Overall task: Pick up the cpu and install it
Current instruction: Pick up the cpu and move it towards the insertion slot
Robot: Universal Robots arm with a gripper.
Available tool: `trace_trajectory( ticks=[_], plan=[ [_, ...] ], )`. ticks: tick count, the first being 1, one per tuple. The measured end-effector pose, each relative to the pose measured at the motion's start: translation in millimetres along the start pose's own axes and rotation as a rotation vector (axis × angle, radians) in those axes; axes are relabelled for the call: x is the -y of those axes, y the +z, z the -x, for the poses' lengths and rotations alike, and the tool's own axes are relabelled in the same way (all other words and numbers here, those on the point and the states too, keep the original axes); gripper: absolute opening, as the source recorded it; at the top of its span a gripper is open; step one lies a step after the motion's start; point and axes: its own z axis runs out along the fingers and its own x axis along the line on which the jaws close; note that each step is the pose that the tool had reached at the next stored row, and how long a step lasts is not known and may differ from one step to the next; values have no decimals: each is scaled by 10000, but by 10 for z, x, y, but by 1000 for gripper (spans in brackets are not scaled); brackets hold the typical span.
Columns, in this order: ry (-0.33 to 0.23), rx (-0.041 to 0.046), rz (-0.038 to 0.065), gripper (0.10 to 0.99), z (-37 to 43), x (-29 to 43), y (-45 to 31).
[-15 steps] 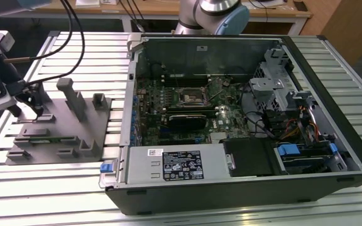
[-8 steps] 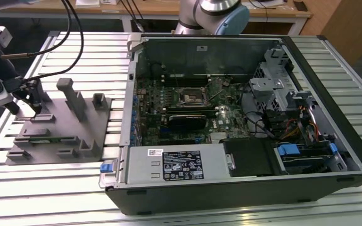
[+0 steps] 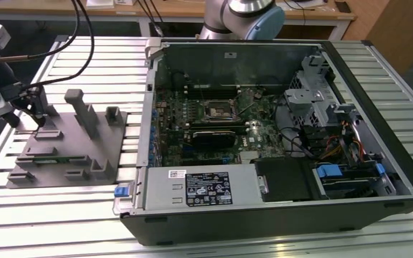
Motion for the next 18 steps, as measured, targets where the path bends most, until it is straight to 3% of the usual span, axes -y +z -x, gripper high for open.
trace_trajectory(
  ticks=[18],
  plan=[
    [1,1,107,545,2,-12,-204]
  ],
)
